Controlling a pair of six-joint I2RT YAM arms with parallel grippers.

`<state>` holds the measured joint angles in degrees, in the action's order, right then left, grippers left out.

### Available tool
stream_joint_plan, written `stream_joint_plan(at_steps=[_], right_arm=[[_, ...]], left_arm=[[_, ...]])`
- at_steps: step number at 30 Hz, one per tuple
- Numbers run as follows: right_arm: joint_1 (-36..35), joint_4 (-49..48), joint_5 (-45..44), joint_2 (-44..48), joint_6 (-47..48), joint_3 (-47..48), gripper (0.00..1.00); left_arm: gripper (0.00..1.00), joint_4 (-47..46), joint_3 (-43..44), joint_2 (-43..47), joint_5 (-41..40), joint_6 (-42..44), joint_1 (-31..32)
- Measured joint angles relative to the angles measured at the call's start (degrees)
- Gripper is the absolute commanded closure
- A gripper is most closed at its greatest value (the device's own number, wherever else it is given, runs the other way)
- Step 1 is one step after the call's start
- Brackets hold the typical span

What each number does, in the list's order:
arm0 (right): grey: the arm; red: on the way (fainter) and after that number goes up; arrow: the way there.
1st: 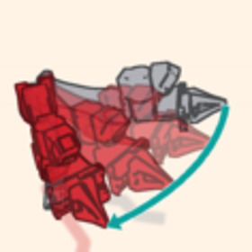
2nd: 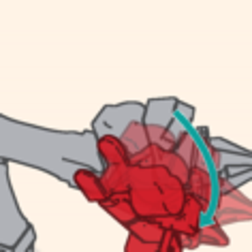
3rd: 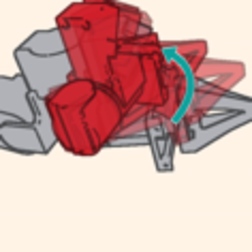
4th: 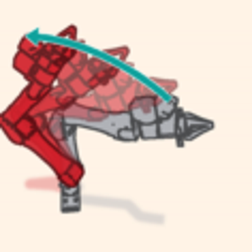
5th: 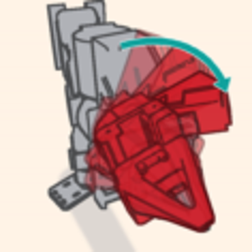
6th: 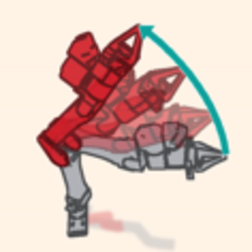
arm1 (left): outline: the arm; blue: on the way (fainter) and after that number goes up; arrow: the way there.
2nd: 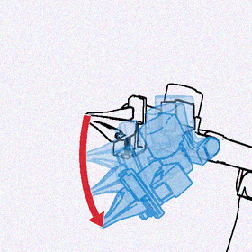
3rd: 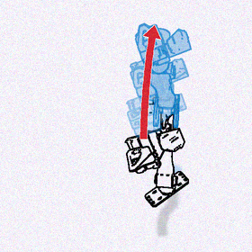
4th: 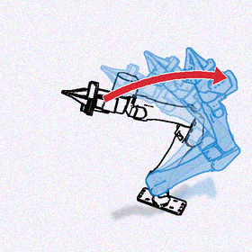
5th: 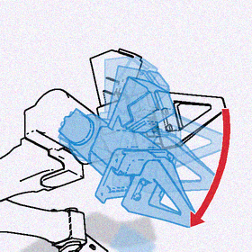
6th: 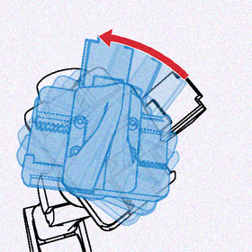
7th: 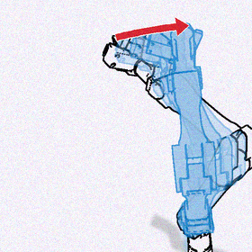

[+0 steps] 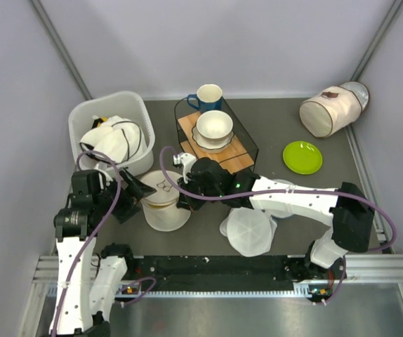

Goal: Unzip the laundry bag and remove the bra

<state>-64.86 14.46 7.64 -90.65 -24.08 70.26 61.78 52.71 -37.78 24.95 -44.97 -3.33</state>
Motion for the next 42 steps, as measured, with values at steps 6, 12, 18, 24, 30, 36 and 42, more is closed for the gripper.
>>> stream_joint_plan(at_steps=[6,12,18,24,30,36,42], right_arm=[[0.0,-0.07,0.02,-0.59,0.0,0.0,1.0],[0.0,0.0,0.24,-1.38,0.04,0.0,1.0],[0.02,0.11,-0.72,-0.15,0.96,-1.79,1.0],[0.17,0.17,-2.99,6.86,2.1,-6.84,1.0],[0.17,-0.09,-3.39,7.89,2.25,-7.41,1.0],[0.17,0.11,-3.82,7.89,2.64,-7.61,0.67],[0.17,3.26,-4.92,9.35,4.0,-7.3,0.56]], left_arm=[[0.1,-1.64,-6.51,1.36,1.77,-3.23,0.02],[1.0,-6.47,-9.97,-1.05,3.5,-5.88,0.42],[1.0,-6.64,-4.2,-7.5,1.16,-2.25,0.57],[1.0,-6.05,2.43,-12.24,-0.2,3.06,0.87],[1.0,-6.1,2.6,-15.87,0.24,5.57,1.07],[1.0,-7.04,2.6,-18.08,2.08,7.89,1.07],[1.0,-9.07,2.56,-18.95,3.1,9.99,0.79]])
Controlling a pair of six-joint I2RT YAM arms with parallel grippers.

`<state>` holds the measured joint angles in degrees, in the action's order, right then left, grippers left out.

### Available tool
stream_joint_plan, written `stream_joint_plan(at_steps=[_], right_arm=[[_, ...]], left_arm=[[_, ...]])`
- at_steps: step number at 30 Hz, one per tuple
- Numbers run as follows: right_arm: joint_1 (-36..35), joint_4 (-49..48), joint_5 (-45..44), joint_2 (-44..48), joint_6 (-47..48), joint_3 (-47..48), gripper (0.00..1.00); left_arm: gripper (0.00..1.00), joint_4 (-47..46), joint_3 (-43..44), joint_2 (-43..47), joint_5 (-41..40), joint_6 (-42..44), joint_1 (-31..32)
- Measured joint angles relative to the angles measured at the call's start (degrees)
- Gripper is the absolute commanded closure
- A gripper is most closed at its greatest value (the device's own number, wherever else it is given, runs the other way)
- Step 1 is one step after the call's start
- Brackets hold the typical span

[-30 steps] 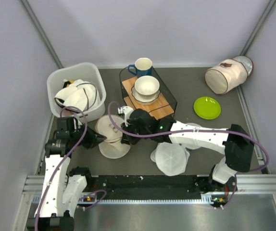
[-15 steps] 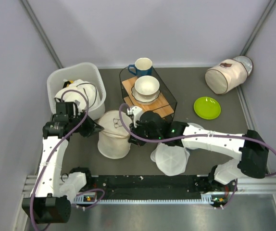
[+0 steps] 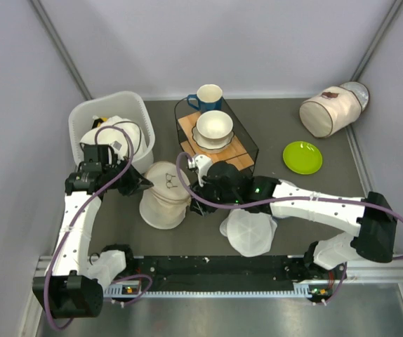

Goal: Unzip the laundry bag and remove the bra

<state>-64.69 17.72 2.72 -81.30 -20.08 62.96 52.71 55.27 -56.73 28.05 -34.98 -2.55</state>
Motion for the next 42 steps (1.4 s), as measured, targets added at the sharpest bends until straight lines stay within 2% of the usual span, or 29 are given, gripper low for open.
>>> stream_joint_plan(at_steps=[7,15,23,27,36,42], right_arm=[[0.0,1.64,0.0,0.61,1.05,8.26,0.57],[-0.13,-0.24,-0.07,-7.23,1.68,15.8,0.57],[-0.33,1.2,-0.02,-10.03,2.27,15.32,0.55],[-0.37,0.94,1.03,-7.91,2.27,10.84,0.47],[-0.39,0.26,5.51,-4.59,-0.81,0.7,0.43],[-0.39,-3.37,5.95,-4.87,-2.1,0.09,0.43]], left_arm=[[1.0,-1.6,-1.75,1.7,1.33,1.51,0.0],[1.0,-1.81,-2.62,2.27,2.34,2.6,0.0],[1.0,-1.73,-2.6,2.21,2.56,5.05,0.0],[1.0,-1.29,-1.81,1.7,2.34,7.76,0.0],[1.0,-1.33,0.31,-0.46,3.48,12.9,0.0],[1.0,-1.33,0.33,-0.55,3.91,14.01,0.0]])
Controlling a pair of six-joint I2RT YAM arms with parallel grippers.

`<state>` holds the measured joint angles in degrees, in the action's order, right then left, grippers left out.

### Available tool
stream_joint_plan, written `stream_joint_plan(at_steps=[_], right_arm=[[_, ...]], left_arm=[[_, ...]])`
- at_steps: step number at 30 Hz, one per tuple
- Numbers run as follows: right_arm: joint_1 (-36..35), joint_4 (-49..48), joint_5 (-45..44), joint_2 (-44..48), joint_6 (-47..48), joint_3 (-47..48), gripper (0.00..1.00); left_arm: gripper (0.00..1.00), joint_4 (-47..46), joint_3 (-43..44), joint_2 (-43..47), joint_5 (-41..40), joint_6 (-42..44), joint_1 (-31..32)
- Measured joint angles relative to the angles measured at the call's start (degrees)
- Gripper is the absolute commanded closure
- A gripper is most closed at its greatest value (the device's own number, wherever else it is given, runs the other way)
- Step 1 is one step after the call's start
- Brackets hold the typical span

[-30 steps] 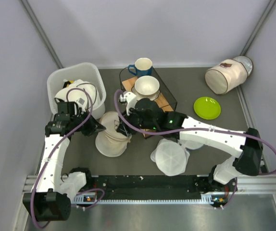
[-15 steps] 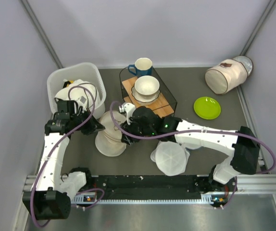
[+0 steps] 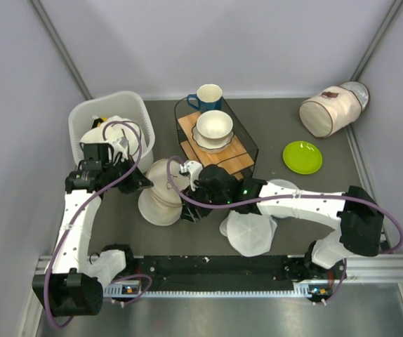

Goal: Unzip the laundry bag and remove the bra

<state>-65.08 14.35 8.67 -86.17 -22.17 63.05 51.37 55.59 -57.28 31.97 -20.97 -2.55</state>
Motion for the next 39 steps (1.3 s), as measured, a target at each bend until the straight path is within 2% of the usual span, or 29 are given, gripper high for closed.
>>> stream_joint_plan(at_steps=[8,22,29,36,39], right_arm=[[0.0,-6.03,-0.5,-3.91,-1.49,0.0,0.46],[0.0,-7.82,-4.79,-5.22,-2.03,0.0,0.48],[0.0,-7.96,-5.73,-6.56,-2.05,0.0,0.57],[0.0,-8.0,-6.29,-6.58,-2.08,0.0,0.57],[0.0,-8.0,-6.27,-6.6,-2.1,0.0,0.51]], left_arm=[[1.0,0.0,0.02,-0.04,0.17,0.15,0.0],[1.0,0.0,0.02,-0.63,0.15,0.17,0.0],[1.0,0.02,0.02,-0.63,0.15,0.17,0.0],[1.0,0.0,0.02,-0.63,0.15,0.17,0.0],[1.0,0.0,0.02,-0.63,0.15,0.17,0.0]])
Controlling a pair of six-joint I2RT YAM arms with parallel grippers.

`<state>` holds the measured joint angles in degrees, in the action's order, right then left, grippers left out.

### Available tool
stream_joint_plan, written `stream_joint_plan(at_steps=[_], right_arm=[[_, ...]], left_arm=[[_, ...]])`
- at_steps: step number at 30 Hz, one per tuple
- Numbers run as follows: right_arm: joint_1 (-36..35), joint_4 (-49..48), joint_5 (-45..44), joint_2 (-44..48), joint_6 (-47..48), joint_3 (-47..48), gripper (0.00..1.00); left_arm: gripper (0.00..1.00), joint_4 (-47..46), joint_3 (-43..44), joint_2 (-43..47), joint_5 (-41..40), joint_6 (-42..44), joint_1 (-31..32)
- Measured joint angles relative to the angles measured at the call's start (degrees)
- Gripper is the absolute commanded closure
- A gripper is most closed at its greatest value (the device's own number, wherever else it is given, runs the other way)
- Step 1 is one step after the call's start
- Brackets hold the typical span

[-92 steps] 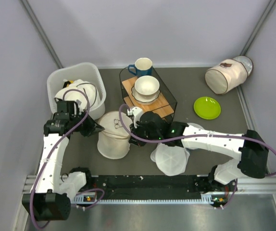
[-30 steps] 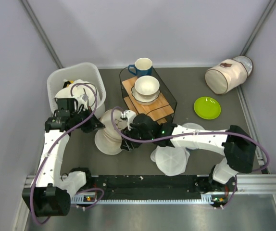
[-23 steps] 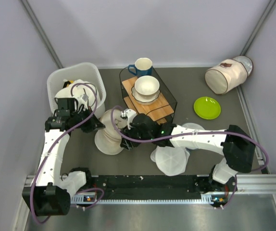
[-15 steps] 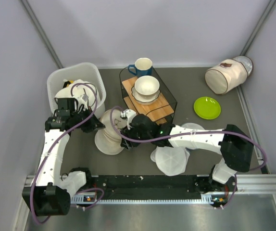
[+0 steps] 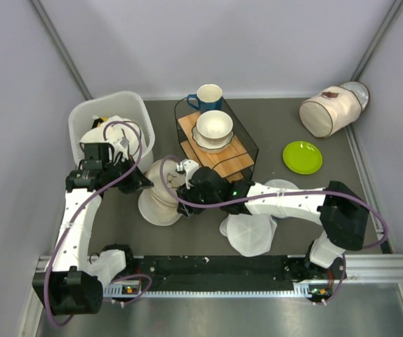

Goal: Unzip the laundry bag and remove the bra

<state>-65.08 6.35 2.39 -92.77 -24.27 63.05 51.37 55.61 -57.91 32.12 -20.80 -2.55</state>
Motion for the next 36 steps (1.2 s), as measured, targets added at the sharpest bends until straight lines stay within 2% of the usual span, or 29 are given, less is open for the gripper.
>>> stream_joint_plan(at_steps=[3,6,7,8,10,22,23,24,25,26,28,29,33,36], right_arm=[[-0.02,-0.37,0.02,-0.37,-0.09,0.0,0.5],[-0.04,-0.7,0.0,-1.25,-0.26,0.0,0.68],[-0.04,-0.7,0.0,-1.57,-0.35,0.0,0.8],[-0.07,-0.66,-0.09,-1.79,-0.37,0.0,0.89],[-0.07,-0.66,-0.48,-1.9,-0.35,0.0,1.0],[-0.85,0.15,-2.38,0.44,-0.33,-0.42,1.0],[-1.11,0.92,-2.32,1.07,-0.13,-0.42,1.0],[-1.33,1.31,-2.25,1.68,0.17,-0.42,1.0],[-1.55,1.64,-2.16,2.1,0.28,-0.42,1.0],[-1.73,2.12,-1.86,2.67,0.55,-0.42,1.0],[-2.05,3.23,-0.7,3.54,0.7,-0.37,1.0],[-2.19,3.87,-0.04,3.74,0.7,-0.31,1.0],[-2.38,6.56,1.88,3.76,0.59,0.74,1.0],[-2.38,7.06,2.47,3.28,0.11,2.43,1.0]], left_arm=[[1.0,0.0,0.0,0.0,0.0,0.0,0.0],[1.0,0.02,0.0,0.0,0.0,-0.02,0.0],[1.0,0.02,0.0,0.0,0.0,-0.02,0.0],[1.0,0.02,0.0,0.0,0.0,-0.02,0.0],[1.0,0.02,0.0,0.0,0.0,0.0,0.0],[0.99,-0.13,0.22,-0.61,-0.98,-0.09,0.0],[0.92,-0.22,0.48,-1.14,-1.38,-0.22,0.0],[0.76,-0.37,0.87,-1.77,-1.86,-0.37,0.0],[0.39,-0.44,1.18,-2.29,-2.19,-0.5,0.0],[0.24,-0.33,1.7,-2.99,-2.62,-0.74,0.0],[0.05,-0.33,3.39,-4.44,-3.52,-1.73,0.0],[0.01,-0.35,4.28,-4.9,-3.91,-2.01,0.0],[0.01,2.43,8.0,-4.0,-5.73,-2.51,0.0],[0.01,6.05,10.16,0.22,-7.96,-3.82,0.0]])
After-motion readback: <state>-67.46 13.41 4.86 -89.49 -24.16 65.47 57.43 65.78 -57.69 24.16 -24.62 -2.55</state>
